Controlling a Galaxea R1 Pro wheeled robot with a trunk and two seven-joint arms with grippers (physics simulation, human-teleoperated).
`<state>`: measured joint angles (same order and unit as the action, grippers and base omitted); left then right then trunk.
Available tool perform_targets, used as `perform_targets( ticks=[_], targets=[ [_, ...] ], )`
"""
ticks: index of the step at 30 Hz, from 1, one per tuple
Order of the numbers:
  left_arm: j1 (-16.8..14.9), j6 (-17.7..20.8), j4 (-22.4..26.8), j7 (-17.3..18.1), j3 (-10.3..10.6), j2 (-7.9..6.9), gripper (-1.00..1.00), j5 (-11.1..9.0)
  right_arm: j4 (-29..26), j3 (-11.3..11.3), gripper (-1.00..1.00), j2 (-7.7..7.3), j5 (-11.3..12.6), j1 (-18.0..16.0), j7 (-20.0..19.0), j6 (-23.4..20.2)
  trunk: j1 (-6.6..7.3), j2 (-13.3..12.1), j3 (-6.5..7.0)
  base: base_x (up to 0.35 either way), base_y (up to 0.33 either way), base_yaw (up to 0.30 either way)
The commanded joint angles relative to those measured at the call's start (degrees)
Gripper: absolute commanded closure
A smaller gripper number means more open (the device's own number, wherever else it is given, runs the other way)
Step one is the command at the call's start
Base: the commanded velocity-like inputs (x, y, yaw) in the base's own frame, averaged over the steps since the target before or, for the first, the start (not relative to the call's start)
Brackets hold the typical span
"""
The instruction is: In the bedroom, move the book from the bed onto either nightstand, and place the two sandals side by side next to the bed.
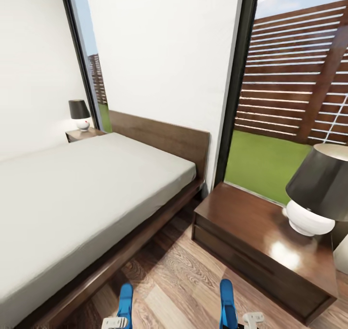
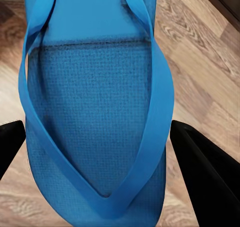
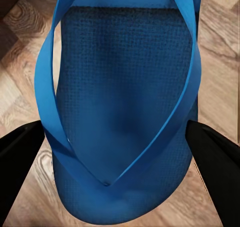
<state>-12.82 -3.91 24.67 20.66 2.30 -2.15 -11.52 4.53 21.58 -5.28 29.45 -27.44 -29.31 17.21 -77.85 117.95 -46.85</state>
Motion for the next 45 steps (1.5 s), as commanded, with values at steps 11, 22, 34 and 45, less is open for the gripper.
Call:
perform_targets(
  ticks=[11, 22, 34, 45],
  targets=[
    [-0.09, -0.13, -0.06, 0.12, 0.25, -0.04, 1.0, -0.52, 0.21, 0.49, 1.0, 0.01, 0.61, -0.07, -0.4, 0.28, 0.01, 0.02, -0.05, 0.0, -0.074, 0.149],
    [-0.06, -0.13, -0.06, 0.13, 0.25, -0.04, 1.0, -0.52, 0.21, 0.49, 1.0, 0.05, 0.61, -0.07, -0.37, 0.28, 0.01, 0.02, -0.05, 0.0, -0.001, 0.149],
    [-0.06, -0.13, -0.06, 0.16, 0.25, -0.04, 1.0, -0.52, 0.21, 0.48, 1.0, 0.01, 0.61, -0.07, -0.4, 0.28, 0.01, 0.02, -0.05, 0.0, 0.0, 0.149],
    [-0.07, -0.13, -0.06, 0.15, 0.25, -0.04, 1.0, -0.52, 0.21, 0.48, 1.0, 0.04, 0.61, -0.07, -0.4, 0.28, 0.01, 0.02, -0.05, 0.0, 0.0, 0.148]
  ],
)
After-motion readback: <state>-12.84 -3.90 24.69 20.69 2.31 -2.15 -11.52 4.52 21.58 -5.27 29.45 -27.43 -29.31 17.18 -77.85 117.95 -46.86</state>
